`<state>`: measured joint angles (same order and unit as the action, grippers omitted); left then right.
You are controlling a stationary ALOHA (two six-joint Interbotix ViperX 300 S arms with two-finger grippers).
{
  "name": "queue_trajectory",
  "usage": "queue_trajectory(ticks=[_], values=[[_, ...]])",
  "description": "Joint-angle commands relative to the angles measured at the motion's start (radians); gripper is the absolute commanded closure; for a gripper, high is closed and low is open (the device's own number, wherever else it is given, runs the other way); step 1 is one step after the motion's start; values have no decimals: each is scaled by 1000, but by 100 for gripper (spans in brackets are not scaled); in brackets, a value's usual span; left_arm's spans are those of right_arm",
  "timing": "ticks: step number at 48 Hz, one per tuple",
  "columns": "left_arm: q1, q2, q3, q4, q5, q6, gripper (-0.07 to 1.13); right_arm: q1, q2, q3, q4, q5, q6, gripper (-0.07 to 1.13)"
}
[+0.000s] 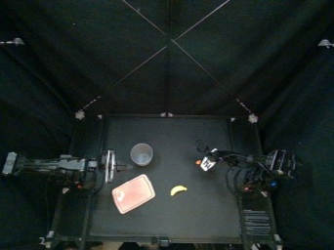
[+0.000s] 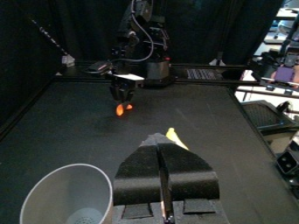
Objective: Pick the tangerine then place it in the grey bowl
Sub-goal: Place tangerine in the grey bowl
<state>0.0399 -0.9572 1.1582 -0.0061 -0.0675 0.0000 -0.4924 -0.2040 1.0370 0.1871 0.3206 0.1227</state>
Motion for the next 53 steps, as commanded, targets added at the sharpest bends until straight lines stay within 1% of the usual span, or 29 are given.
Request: queue_trajectory(ticks=[1, 9, 17, 21, 27, 30, 41, 47, 53], values=[[-3, 5, -14, -2, -11, -2, 99, -3, -9, -15, -2, -5, -2, 44], [-3, 5, -14, 0, -11, -2, 99, 20, -61, -55, 8, 0, -2, 44], [-2, 5, -12, 0, -14, -2, 99, 80, -147, -155, 12, -6, -2, 44], [-2, 5, -14, -2, -21, 0, 99, 112, -175, -219, 14, -34, -3, 44], [0, 5, -12, 0, -32, 2, 99, 158, -169, -285, 11, -138, -5, 44], [2, 5, -12, 2, -35, 2, 99, 184, -146, -308, 3, -229, -6, 44], [3, 5, 3, 0, -48, 2, 99, 218, 2, -374, 0, -502, -6, 44], [5, 5, 3, -2, -51, 2, 99, 233, 97, -434, -6, -578, -6, 44], [5, 5, 3, -2, -51, 2, 99, 258, 199, -518, -21, -621, -6, 43]])
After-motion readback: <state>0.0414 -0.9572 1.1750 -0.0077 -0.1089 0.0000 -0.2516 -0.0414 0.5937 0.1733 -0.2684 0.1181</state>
